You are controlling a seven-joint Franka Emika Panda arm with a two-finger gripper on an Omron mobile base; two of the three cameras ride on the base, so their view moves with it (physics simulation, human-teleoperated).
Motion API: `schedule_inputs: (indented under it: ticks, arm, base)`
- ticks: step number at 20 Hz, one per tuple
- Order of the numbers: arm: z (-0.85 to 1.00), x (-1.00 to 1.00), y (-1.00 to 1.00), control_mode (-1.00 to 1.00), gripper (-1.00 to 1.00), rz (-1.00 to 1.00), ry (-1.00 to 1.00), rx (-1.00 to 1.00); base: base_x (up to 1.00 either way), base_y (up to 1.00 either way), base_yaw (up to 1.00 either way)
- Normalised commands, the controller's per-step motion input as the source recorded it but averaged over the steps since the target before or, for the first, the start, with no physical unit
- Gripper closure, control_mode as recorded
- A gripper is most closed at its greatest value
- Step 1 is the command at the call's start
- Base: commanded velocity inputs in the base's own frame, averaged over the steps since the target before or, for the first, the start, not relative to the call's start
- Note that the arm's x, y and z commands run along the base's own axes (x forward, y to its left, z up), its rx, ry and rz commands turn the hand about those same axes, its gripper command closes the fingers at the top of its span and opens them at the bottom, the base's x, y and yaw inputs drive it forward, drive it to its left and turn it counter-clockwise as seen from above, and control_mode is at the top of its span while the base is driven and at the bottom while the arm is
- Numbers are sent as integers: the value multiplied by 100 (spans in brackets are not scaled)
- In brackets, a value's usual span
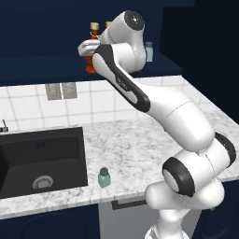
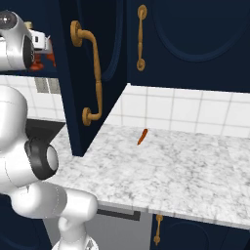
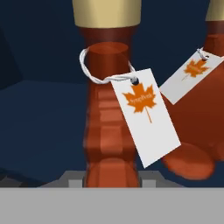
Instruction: Put the shaker and condiment bottle from the counter next to their counterparts in the cabinet.
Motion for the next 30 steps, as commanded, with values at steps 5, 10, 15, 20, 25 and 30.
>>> schedule_inputs:
  ticks: [5,10,15,20,25,30]
  arm:
    - [0,45,19,-100,100,-6,0,-2]
    - [-1,32,15,-100,100,-4,0,-1]
    - [-3,11,1,-100,100,-1,0,0]
    - [-31,3,0,-100,100,0,-1,0]
    - [-30,27,0,-100,100,0,-7,0]
    - [-31,28,2,-100,-100,0,-9,0]
  base:
    - [0,0,0]
    - [0,0,0]
    - [0,0,0]
    - [0,0,0]
    - [0,0,0]
    - [0,0,0]
